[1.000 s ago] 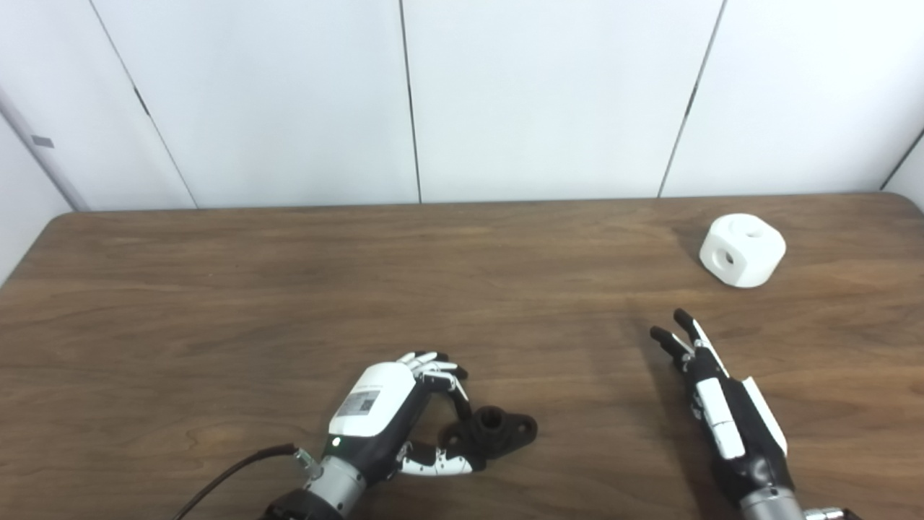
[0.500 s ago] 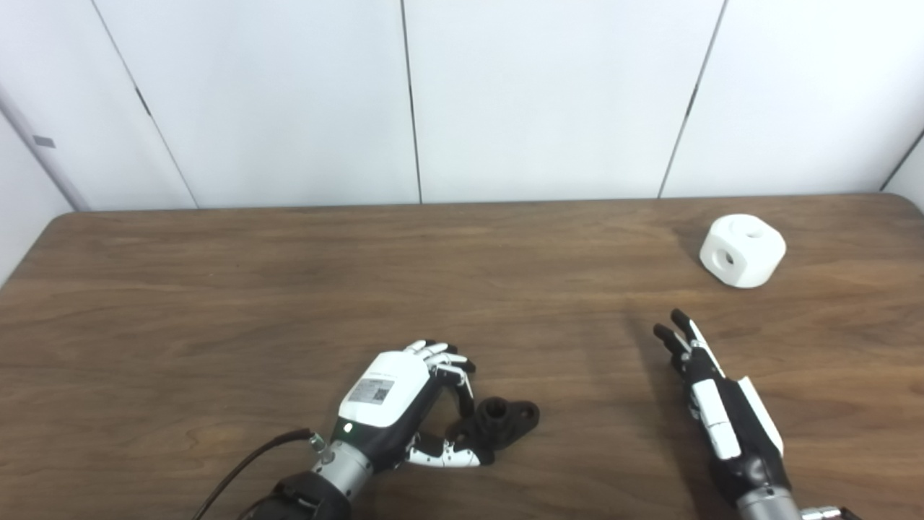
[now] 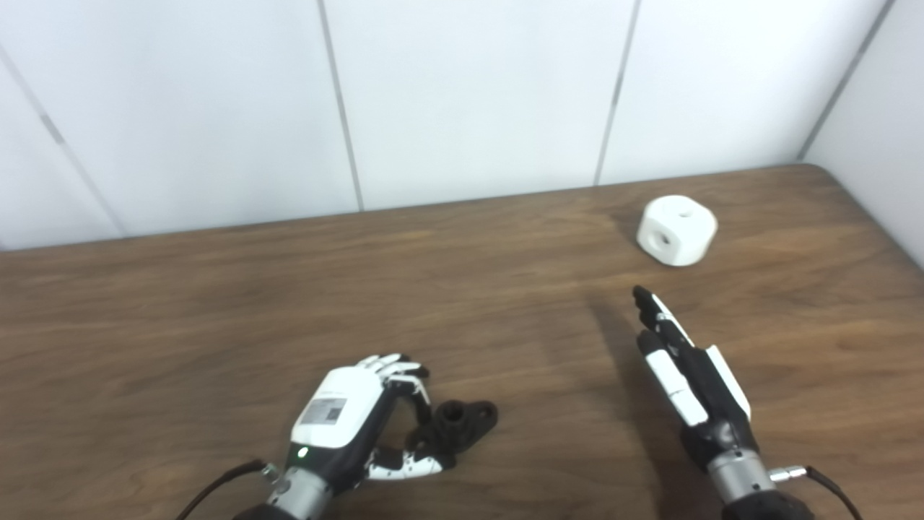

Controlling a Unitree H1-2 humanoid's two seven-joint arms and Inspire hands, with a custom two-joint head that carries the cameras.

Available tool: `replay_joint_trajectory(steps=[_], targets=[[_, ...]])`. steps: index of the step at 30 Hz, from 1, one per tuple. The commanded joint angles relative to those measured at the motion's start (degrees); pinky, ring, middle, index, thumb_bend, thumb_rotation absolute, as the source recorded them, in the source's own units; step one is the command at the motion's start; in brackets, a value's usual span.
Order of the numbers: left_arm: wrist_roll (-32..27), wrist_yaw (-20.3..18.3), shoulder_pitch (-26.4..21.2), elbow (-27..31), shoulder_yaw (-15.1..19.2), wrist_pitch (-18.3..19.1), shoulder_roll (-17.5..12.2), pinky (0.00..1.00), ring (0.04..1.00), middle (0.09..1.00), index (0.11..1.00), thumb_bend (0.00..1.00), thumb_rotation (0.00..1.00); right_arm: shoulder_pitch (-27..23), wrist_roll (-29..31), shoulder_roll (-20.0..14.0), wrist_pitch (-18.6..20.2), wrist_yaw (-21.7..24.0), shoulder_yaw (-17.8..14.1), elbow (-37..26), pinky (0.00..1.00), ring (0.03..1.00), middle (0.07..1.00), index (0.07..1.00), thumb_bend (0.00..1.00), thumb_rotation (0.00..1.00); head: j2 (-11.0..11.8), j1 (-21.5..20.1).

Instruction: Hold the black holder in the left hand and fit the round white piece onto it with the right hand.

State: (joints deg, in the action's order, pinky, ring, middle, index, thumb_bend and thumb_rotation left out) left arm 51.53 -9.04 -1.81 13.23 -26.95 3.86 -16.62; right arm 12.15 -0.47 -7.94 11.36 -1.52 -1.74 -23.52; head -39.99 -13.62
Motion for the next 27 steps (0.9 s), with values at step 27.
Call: replay_joint_trajectory(steps=[27], targets=[[-0.06,-0.64,3.14,-3.98,2.72,-3.92,-3.7,0.86,0.86,0.779,0.488,0.52,0.05,-22.74,-24.23,-14.17,14.41,0.76,-2.83,4.24,0.94,0.958,0.963,0.934,0.65,0.59,2.76,-5.51]])
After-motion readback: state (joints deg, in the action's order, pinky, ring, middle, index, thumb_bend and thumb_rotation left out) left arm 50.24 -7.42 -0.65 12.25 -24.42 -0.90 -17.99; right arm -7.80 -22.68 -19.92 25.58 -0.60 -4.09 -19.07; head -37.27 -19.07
